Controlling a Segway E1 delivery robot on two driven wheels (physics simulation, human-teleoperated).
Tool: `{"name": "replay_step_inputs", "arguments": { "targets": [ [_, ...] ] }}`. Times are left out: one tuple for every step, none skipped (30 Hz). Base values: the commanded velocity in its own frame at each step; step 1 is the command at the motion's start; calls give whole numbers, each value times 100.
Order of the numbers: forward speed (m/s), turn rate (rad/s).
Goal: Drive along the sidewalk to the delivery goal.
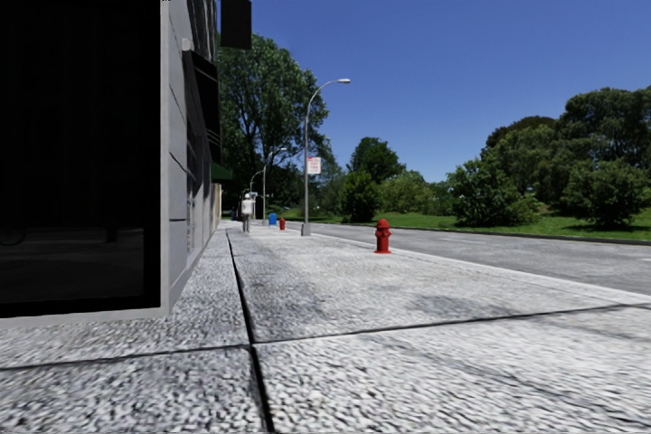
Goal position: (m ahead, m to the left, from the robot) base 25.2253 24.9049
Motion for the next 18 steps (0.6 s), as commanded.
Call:
{"name": "replay_step_inputs", "arguments": {
  "targets": [
    [200, 35],
    [200, 35],
    [200, 35],
    [200, 35],
    [200, 35],
    [200, 35],
    [200, 35],
    [200, 35],
    [200, 35],
    [200, 35],
    [200, 35],
    [200, 35],
    [200, 35],
    [200, 35],
    [200, 35],
    [200, 35],
    [200, 35],
    [200, 35]
  ]
}}
